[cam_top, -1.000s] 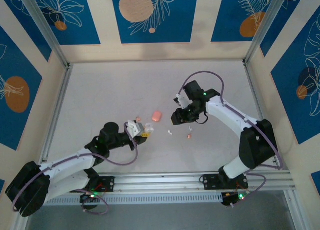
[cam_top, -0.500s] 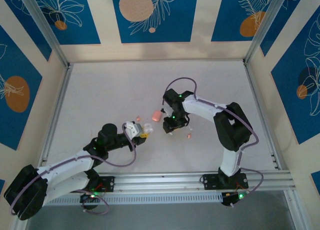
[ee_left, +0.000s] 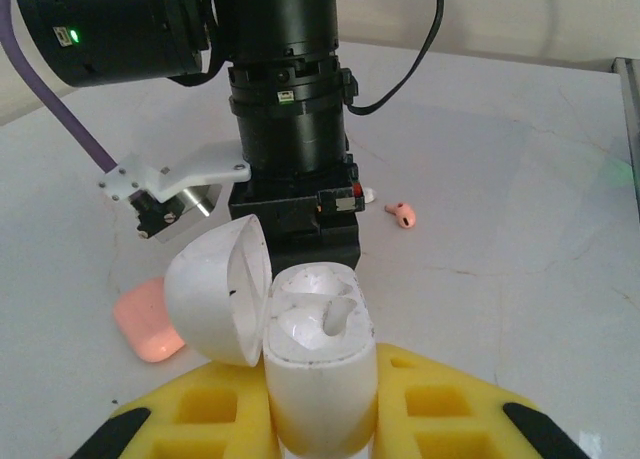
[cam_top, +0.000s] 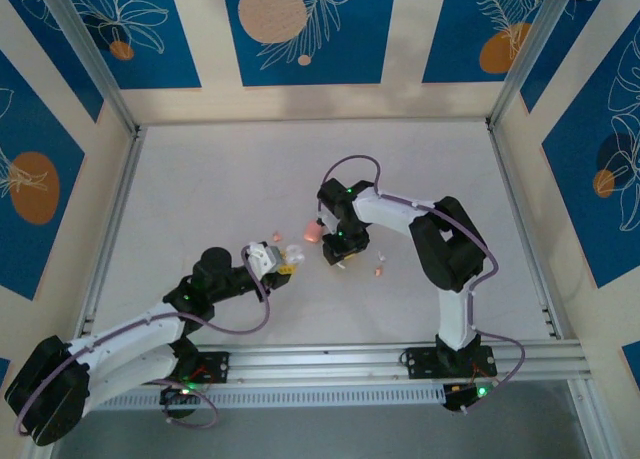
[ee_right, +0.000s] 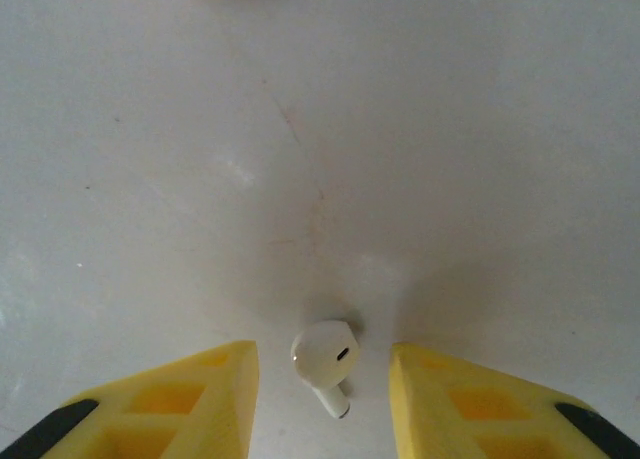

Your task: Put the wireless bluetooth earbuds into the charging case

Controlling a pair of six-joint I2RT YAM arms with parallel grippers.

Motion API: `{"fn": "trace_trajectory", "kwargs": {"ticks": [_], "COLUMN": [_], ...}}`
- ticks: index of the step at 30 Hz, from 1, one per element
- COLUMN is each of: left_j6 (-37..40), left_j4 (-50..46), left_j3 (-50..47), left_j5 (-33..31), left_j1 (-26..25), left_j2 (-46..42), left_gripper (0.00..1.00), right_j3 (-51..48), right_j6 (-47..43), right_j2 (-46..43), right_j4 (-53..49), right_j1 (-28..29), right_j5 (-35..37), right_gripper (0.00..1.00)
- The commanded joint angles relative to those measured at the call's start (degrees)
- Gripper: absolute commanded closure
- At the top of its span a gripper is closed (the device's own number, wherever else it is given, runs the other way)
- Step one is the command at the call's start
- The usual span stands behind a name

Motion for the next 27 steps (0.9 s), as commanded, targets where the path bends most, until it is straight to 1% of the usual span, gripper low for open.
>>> {"fn": "trace_trajectory", "kwargs": {"ticks": [1, 8, 16, 22, 25, 27], "left_j6": [-0.79, -0.80, -0.43, 0.27, 0.69, -0.83], "left_j4": [-0.23, -0.18, -0.95, -0.69, 1.32, 6.81], "left_j3": [-0.31, -0.21, -0.11, -0.40, -0.39, -1.44], "left_j5": [-0.63, -0.74, -1.22, -2.37, -2.49, -2.76], "left_j1": [-0.14, -0.14, -0.14, -0.14, -0.12, -0.20], "left_j2": [-1.00, -0.80, -0.65, 0.72, 3.29, 5.77], "left_gripper": [0.79, 0.79, 0.79, 0.79, 0.81, 0.83], "right_j3": [1.43, 1.25, 0.74, -0.79, -2.85, -5.40], "right_j6": [-0.74, -0.31, 1.08, 2.76, 5.07, 7.34], "right_j2": [1.16, 2.31, 2.15, 0.61, -1.95, -4.64], "right_j4": [-1.85, -1.77, -1.53, 0.95, 4.09, 8.14], "right_j1": [0.64, 1.11, 1.36, 1.36, 1.27, 1.32], "right_j5": [0.87, 0.78, 1.32, 0.78, 1.03, 0.67], "right_gripper": [0.61, 0.64, 0.76, 0.78, 0.79, 0.79]}}
